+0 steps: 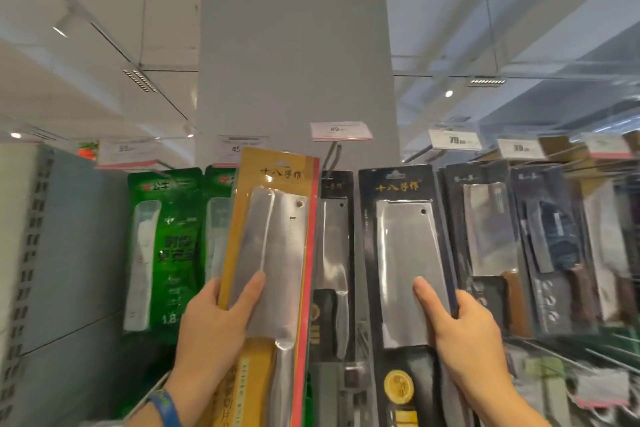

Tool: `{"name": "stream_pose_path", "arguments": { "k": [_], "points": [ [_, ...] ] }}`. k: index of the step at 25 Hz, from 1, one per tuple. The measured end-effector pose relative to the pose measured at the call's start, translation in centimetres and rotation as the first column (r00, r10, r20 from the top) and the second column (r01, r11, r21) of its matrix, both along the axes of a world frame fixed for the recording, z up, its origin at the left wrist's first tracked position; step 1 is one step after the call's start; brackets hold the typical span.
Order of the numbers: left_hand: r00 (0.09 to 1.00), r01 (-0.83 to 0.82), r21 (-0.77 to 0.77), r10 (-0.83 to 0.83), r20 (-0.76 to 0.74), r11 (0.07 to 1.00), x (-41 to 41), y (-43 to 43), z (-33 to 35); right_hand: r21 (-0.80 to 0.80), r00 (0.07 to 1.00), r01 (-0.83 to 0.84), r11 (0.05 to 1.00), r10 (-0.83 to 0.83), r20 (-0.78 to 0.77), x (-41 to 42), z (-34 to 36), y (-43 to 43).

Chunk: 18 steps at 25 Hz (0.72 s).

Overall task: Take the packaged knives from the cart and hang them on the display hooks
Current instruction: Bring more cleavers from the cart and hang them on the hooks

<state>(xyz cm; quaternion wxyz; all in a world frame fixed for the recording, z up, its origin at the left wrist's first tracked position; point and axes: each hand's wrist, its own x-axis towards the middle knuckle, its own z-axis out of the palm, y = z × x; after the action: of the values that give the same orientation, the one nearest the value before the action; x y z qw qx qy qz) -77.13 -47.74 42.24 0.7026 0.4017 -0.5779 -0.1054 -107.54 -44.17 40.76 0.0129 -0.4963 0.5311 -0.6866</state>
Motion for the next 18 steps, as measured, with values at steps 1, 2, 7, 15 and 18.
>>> {"name": "stream_pose_path", "arguments": {
  "k": [1,2,7,15,18],
  "points": [
    [1.0,0.016,-0.007,-0.016,-0.001,1.0,-0.4,-0.7,0.4,-0.035,1.0,-0.003,0.999,0.002,-0.023,0.1,1.0,-0.2],
    [1.0,0.031,-0.019,-0.031,0.004,0.999,-0.8,-1.2,0.8,-0.086,0.999,-0.005,0.996,0.001,-0.048,0.2,2.1,-0.3],
    [0.999,0.047,-0.072,-0.047,0.007,0.996,-2.8,-2.8,1.6,-0.27,0.993,-0.024,0.962,-0.008,-0.117,-0.3,6.5,-1.0],
    [0.998,-0.053,-0.102,0.052,-0.019,0.993,-7.0,-2.4,2.1,-0.288,0.978,-0.09,0.953,0.03,-0.206,-3.2,10.3,-2.5],
    [0.999,-0.042,-0.096,0.039,-0.035,0.994,-8.7,-2.2,1.1,-0.25,0.971,-0.116,0.961,0.058,-0.23,-4.5,10.4,-3.3]
  ]
}}
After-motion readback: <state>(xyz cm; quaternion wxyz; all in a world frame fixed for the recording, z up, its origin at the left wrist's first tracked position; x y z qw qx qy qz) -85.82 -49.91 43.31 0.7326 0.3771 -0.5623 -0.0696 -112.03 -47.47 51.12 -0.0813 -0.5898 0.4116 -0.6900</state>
